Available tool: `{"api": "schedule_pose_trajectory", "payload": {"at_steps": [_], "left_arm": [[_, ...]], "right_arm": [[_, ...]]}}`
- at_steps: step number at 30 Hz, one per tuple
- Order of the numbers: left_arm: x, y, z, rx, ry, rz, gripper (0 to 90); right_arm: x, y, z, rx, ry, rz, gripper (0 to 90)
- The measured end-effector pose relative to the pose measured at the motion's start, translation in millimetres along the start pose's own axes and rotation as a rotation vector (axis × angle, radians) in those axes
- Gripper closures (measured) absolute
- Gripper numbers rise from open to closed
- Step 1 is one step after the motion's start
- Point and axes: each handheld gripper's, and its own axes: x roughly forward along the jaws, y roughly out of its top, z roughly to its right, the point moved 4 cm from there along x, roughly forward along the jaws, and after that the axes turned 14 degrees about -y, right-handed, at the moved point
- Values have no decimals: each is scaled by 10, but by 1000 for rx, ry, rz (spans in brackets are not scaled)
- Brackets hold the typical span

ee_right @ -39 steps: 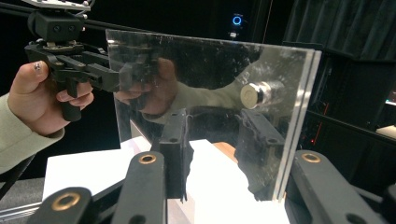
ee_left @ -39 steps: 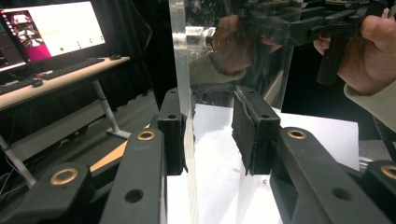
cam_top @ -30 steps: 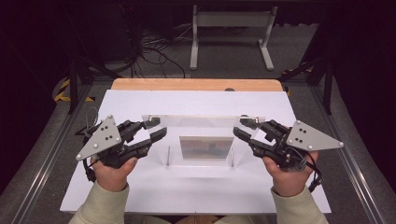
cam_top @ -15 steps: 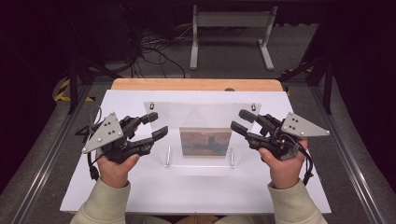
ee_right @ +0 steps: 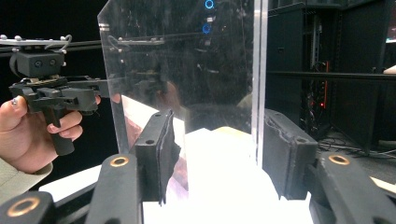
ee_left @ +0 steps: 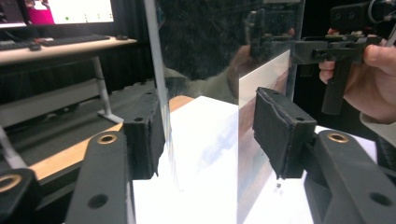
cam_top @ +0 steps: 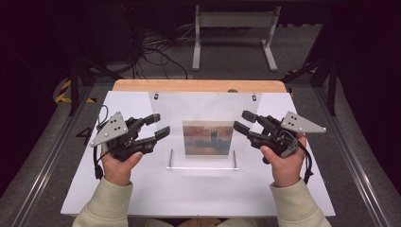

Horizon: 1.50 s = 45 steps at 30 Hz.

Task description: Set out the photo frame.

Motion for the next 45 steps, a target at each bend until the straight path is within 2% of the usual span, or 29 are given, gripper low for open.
{"api": "schedule_pose_trajectory", "payload": {"at_steps": [3, 5, 11, 16, 24, 27, 34, 42, 45], "left_arm": [[0, -30, -23, -9, 6, -10, 459], [0, -47, -42, -12, 16, -14, 427], [-24, -68, -52, -14, 28, -29, 374], [-114, -67, -44, -16, 46, -36, 344], [-288, -90, -50, -19, 87, -61, 275], [-356, -124, -68, -30, 107, -70, 259], [-501, -249, -119, -55, 146, -109, 229], [-670, -427, -172, -64, 193, -149, 204], [-759, -549, -220, -82, 209, -164, 189]], "right_arm": [[1, -4, 11, 5, -5, 1, 442], [-6, -10, 30, 6, -21, -8, 388], [-54, -1, 48, -24, -57, -27, 313], [-131, 34, 80, -44, -82, -24, 278], [-315, 58, 193, -104, -137, -72, 225], [-388, 62, 258, -105, -150, -85, 212], [-552, 50, 366, -119, -171, -119, 204], [-670, -36, 491, -122, -201, -169, 174], [-703, -125, 567, -121, -229, -204, 125]]}}
